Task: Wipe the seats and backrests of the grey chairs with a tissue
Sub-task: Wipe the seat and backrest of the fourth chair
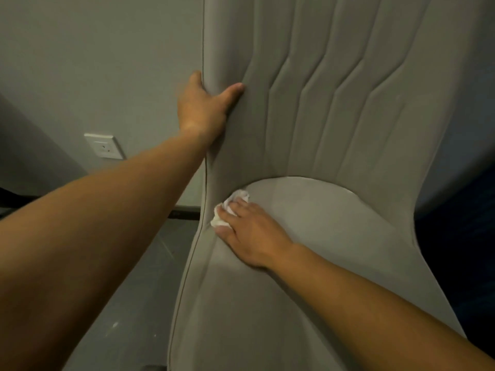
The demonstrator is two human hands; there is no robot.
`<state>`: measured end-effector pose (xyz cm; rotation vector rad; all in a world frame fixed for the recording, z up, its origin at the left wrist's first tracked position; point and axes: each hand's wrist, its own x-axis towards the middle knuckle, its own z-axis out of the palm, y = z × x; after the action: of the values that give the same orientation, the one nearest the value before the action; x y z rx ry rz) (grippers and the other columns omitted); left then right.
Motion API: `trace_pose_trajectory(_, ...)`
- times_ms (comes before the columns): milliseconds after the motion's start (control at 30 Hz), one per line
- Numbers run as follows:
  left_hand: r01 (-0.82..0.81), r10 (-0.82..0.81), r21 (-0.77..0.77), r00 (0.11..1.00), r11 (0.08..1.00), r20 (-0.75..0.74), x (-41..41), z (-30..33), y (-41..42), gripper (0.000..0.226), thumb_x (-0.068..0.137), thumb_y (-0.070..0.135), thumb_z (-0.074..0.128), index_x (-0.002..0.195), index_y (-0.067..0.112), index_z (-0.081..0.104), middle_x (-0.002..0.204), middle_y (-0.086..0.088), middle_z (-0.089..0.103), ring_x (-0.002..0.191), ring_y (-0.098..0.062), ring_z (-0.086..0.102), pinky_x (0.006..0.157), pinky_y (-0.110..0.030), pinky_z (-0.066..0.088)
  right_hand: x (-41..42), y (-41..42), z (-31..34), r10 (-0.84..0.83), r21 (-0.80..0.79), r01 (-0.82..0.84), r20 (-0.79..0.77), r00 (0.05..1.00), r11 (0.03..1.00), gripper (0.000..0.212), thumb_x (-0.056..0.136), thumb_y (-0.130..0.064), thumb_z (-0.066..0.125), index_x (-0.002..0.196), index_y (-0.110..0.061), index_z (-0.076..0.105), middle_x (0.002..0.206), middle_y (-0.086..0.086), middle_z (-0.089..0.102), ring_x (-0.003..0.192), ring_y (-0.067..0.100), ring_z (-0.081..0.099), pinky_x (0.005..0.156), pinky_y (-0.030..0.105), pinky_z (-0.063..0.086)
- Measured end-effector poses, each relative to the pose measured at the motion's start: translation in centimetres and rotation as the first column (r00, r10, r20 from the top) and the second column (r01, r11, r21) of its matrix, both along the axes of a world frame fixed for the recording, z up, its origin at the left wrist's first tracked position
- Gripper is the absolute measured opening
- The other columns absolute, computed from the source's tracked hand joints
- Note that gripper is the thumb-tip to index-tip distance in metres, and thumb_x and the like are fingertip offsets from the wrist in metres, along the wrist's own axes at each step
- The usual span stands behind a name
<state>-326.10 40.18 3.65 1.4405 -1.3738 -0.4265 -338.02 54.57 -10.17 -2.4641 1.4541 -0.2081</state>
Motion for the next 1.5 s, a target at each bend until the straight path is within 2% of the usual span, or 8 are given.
trace_pose_trajectory(267, -0.040, 0.040, -0.016, 0.999, 0.999, -0.013, -0.6, -0.3, 0.5, 0.069, 0.057, 0.075, 0.069, 0.103, 0.025, 0.055, 0.089, 0.011, 0.057, 0.085, -0.015, 0.059, 0.077, -0.029, 0.050, -4.3, -2.6, 0.1, -0.331, -0.169, 0.304, -0.160, 0.930, 0.937, 0.058, 0.098, -0.043, 0.035, 0.148, -0.013, 0.040, 0.157, 0.012, 0.034, 0.147, 0.028, 0.025, 0.120, 0.038, 0.013)
trace_pose_trajectory(500, -0.120, 0.127, -0.109, 0.991, 0.987, 0.051, -0.8, -2.6, 1.2, 0.062, 0.063, 0.073, 0.066, 0.101, 0.026, 0.053, 0.087, 0.013, 0.055, 0.082, -0.017, 0.059, 0.070, -0.028, 0.044, -2.4, -3.3, -1.0, -0.446, -0.059, 0.442, -0.088, 0.891, 0.895, 0.090, 0.084, -0.076, 0.022, 0.154, -0.021, 0.028, 0.161, 0.011, 0.025, 0.149, 0.034, 0.015, 0.121, 0.052, 0.009)
trace_pose_trajectory(633, -0.124, 0.137, -0.153, 0.988, 0.980, 0.072, -0.7, -3.0, 1.0, 0.060, 0.067, 0.071, 0.064, 0.102, 0.023, 0.055, 0.089, 0.009, 0.058, 0.080, -0.016, 0.057, 0.067, -0.029, 0.042, -0.2, -4.8, -1.2, -0.534, -0.083, 0.528, -0.081, 0.841, 0.845, 0.081, 0.093, -0.071, 0.022, 0.154, -0.018, 0.029, 0.161, 0.014, 0.024, 0.149, 0.036, 0.014, 0.119, 0.056, 0.008)
trace_pose_trajectory(800, -0.201, 0.218, -0.191, 0.974, 0.961, 0.069, -1.0, -3.5, 0.6, 0.060, 0.072, 0.069, 0.061, 0.100, 0.016, 0.056, 0.091, -0.002, 0.064, 0.084, -0.026, 0.058, 0.064, -0.032, 0.036, 0.1, -3.1, -1.9, -0.278, -0.159, 0.275, 0.003, 0.960, 0.948, 0.060, 0.101, -0.052, 0.034, 0.147, -0.015, 0.042, 0.153, 0.008, 0.041, 0.145, 0.025, 0.029, 0.119, 0.046, 0.014)
trace_pose_trajectory(933, -0.203, 0.232, -0.221, 0.966, 0.954, 0.115, -0.8, -3.6, 0.4, 0.059, 0.076, 0.066, 0.059, 0.099, 0.012, 0.054, 0.094, -0.011, 0.065, 0.087, -0.035, 0.056, 0.068, -0.039, 0.036, -5.9, -4.6, -0.2, -0.136, -0.189, 0.109, -0.135, 0.982, 0.976, 0.044, 0.104, -0.046, 0.028, 0.144, -0.033, 0.042, 0.151, -0.006, 0.041, 0.143, 0.017, 0.029, 0.116, 0.043, 0.025)
trace_pose_trajectory(1233, -0.211, 0.236, -0.205, 0.966, 0.956, 0.107, -0.7, -3.7, 0.5, 0.062, 0.076, 0.067, 0.056, 0.100, 0.010, 0.054, 0.093, -0.011, 0.063, 0.086, -0.034, 0.055, 0.067, -0.041, 0.035, -16.1, -2.2, -0.8, -0.580, -0.164, 0.573, 0.000, 0.814, 0.803, 0.044, 0.102, -0.041, 0.043, 0.141, -0.022, 0.050, 0.148, 0.004, 0.049, 0.143, 0.019, 0.034, 0.116, 0.037, 0.026)
trace_pose_trajectory(1433, -0.182, 0.203, -0.189, 0.974, 0.965, 0.098, -0.8, -3.5, 0.9, 0.054, 0.077, 0.067, 0.054, 0.092, 0.015, 0.048, 0.086, -0.005, 0.058, 0.083, -0.030, 0.053, 0.063, -0.034, 0.029, -10.9, -4.3, -0.4, -0.770, -0.109, 0.763, -0.052, 0.636, 0.637, 0.047, 0.102, -0.041, 0.035, 0.129, -0.010, 0.056, 0.136, 0.018, 0.052, 0.130, 0.034, 0.043, 0.110, 0.041, 0.033)
trace_pose_trajectory(1500, -0.188, 0.211, -0.196, 0.972, 0.962, 0.104, -0.9, -3.6, 0.8, 0.059, 0.077, 0.067, 0.053, 0.096, 0.012, 0.052, 0.091, -0.008, 0.061, 0.085, -0.030, 0.054, 0.065, -0.034, 0.029, -7.7, -4.7, -0.4, -0.703, -0.130, 0.691, -0.172, 0.690, 0.711, 0.050, 0.103, -0.039, 0.023, 0.132, -0.012, 0.053, 0.140, 0.018, 0.048, 0.133, 0.034, 0.037, 0.114, 0.043, 0.027)
